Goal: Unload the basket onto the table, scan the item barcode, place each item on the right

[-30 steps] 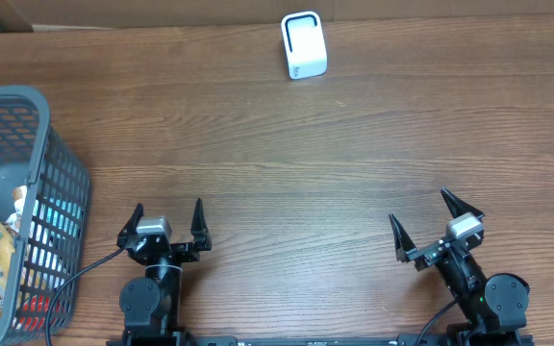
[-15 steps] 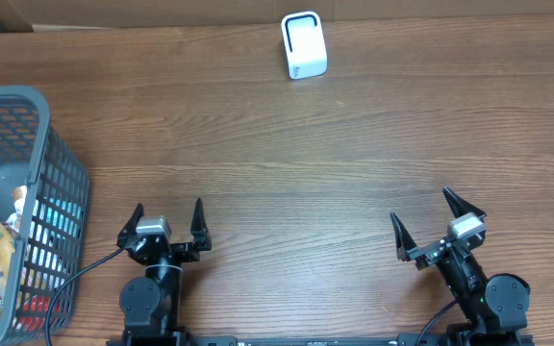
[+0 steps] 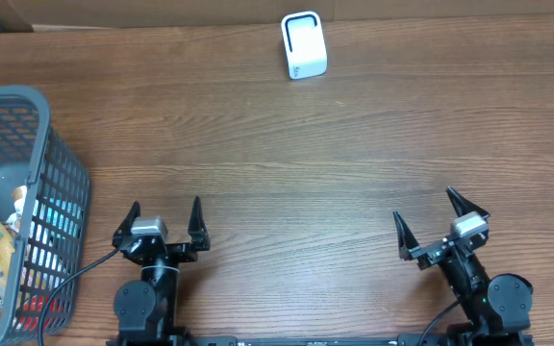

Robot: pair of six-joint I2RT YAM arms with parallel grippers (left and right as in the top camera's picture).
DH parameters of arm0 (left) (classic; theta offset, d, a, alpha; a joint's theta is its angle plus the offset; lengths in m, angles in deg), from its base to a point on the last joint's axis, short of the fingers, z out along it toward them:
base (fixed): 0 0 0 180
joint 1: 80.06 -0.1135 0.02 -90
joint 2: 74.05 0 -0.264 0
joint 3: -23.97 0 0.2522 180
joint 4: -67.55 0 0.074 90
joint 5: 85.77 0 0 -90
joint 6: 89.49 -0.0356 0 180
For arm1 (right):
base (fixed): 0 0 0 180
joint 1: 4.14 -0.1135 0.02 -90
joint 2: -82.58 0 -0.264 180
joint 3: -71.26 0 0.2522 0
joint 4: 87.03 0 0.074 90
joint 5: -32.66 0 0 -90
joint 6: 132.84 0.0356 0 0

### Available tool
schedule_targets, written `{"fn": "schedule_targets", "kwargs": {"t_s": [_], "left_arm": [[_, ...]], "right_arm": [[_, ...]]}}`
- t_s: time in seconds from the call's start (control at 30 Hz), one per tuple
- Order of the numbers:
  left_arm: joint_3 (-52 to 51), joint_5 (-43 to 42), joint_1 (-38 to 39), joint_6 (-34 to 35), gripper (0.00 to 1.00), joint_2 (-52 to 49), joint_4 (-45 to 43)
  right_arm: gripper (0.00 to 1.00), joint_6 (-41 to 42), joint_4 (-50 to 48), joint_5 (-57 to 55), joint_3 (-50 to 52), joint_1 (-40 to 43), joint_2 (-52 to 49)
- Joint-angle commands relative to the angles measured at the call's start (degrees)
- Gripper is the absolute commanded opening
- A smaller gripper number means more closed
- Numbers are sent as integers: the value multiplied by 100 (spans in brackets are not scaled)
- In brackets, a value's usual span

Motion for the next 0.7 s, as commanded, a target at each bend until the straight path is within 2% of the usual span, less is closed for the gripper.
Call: {"fn": "schedule_targets", "kwargs": {"t_s": [0.0,0.37,0.53,0.67], "left_arm": [[466,-92,9,70,100,63,297],[1425,-245,11,66,100,15,890],[2048,-621,11,61,100,-492,918],[2796,-887,11,35,100,-1261,1071]], "right_arm": [[100,13,214,-59,-581,-28,57],[100,13,1067,-59,-1790,-28,55],[100,15,1515,-59,-2481,-28,-136],[100,15,1834,-55,-3045,-28,-529]]}}
